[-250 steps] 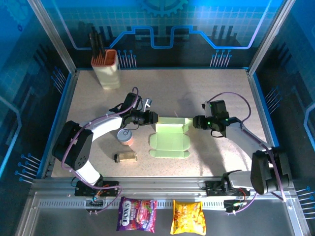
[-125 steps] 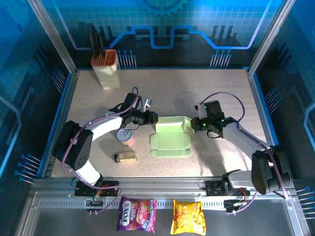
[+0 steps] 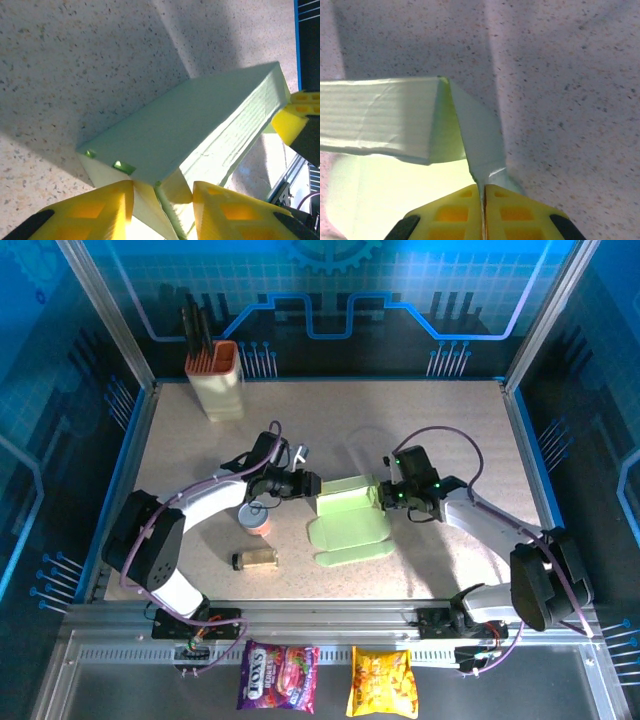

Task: Fold the paper box

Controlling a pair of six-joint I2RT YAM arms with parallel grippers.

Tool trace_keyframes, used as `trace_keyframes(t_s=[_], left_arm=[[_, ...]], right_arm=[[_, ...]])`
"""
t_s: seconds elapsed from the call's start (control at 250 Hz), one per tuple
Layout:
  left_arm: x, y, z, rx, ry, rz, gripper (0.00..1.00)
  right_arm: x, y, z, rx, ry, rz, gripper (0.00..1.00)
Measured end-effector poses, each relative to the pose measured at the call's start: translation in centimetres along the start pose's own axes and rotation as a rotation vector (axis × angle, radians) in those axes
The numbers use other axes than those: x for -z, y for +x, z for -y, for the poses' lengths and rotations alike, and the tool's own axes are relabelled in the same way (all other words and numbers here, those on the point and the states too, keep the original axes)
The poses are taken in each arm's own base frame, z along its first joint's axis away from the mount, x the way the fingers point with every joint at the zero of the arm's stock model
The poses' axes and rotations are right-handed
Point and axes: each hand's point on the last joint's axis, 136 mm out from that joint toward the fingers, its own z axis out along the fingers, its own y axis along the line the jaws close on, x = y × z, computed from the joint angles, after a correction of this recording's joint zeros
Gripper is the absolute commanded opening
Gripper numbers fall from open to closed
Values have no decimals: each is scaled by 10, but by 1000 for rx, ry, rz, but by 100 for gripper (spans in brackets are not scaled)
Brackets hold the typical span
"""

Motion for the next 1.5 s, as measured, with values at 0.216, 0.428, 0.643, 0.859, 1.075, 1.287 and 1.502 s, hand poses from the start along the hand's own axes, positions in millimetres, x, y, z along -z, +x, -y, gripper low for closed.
trace_keyframes(t_s=[0.216,0.428,0.643,0.859,1.075,1.287,1.502], left_arm=[[3,24,4,-2,10,-50,44],[3,43,10,-15,36,-109,51],[0,59,16,-18,70,-164,63],[1,56,13,-18,42,-149,68],[0,29,26,-45,43,-98,61],[-13,15,23,-43,17,-87,48],[-18,10,20,-43,0,-85,40]], right_arm=[[-10,-18,-3,13,25,-1,11],[-24,-30,-16,72,-14,-8,10],[-32,-30,-30,163,-50,-7,10],[-36,-32,-39,246,-66,2,11],[-40,-34,-51,305,-100,3,11],[-41,-31,-62,335,-139,-3,12],[-40,-28,-71,346,-158,-8,27]])
